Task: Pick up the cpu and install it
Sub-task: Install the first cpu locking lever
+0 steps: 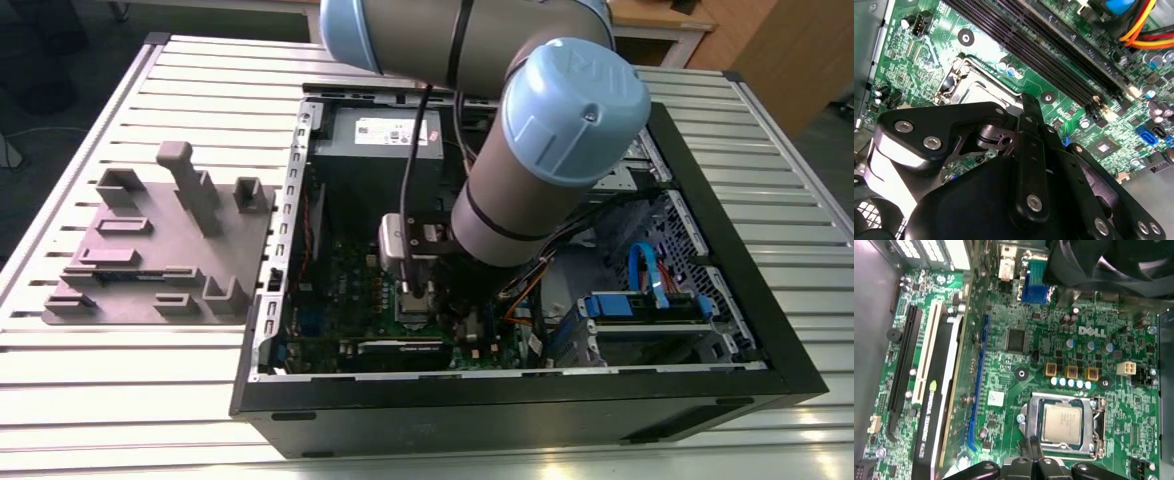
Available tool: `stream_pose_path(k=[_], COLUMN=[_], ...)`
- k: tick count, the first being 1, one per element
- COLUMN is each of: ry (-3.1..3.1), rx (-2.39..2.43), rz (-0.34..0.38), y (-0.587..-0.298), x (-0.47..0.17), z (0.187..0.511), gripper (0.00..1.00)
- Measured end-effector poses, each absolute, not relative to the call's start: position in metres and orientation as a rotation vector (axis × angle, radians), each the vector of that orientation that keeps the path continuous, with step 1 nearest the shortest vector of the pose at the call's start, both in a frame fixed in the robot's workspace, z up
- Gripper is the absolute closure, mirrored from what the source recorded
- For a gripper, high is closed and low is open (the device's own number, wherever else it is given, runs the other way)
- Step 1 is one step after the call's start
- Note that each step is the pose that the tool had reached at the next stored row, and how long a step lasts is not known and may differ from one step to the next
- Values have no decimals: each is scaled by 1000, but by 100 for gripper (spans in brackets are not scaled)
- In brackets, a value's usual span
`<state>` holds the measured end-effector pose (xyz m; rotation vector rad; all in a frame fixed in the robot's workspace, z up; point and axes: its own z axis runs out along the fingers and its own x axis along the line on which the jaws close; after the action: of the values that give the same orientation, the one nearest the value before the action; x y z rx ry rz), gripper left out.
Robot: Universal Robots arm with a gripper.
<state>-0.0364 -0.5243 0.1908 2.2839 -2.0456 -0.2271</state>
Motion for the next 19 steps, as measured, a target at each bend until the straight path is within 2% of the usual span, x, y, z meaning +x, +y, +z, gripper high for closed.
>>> stream_pose_path(k=[10, 19], ry=[-2031, -2087], rx=[2287, 2238], rz=[-220, -222], y=[-524, -524], x=[-32, -32], z=[183, 190], gripper=[89, 89])
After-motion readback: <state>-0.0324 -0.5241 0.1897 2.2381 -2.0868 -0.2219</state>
